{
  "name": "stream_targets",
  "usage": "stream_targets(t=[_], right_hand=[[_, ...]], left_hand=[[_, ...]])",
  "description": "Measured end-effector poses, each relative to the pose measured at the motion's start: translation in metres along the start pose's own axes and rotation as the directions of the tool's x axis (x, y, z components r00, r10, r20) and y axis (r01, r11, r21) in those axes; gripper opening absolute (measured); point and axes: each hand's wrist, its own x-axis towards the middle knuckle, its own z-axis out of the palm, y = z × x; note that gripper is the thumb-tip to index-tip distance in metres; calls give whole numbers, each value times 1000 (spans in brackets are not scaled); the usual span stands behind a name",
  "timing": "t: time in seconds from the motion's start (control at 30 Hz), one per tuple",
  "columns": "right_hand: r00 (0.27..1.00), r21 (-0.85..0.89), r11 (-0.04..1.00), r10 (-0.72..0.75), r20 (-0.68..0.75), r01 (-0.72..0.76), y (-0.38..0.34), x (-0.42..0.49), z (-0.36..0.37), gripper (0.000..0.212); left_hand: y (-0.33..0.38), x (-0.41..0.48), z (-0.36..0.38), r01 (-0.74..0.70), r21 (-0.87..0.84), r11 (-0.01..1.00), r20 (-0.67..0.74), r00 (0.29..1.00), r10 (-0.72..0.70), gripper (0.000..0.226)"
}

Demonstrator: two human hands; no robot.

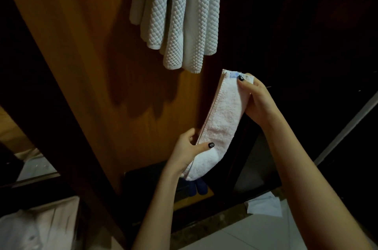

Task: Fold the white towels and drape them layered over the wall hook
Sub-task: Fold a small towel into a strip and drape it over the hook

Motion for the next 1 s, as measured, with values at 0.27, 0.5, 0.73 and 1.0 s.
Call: stream_targets(t=[0.27,0.5,0.73,1.0], right_hand=[[1000,7,1000,-5,-31,5,6,3,-1,9],[981,-198,980,-59,-185,21,11,21,-13,26],[901,-380,924,-207,-380,52,0,42,-28,14],[818,-258,965,-190,-543,52,0,47,-50,10]], left_hand=[[3,2,-14,-187,75,980,-41,981,190,45],[5,21,-41,-203,267,942,40,979,200,38],[40,32,-58,-192,235,953,165,974,155,30],[63,40,-75,-293,236,926,370,909,194,53]])
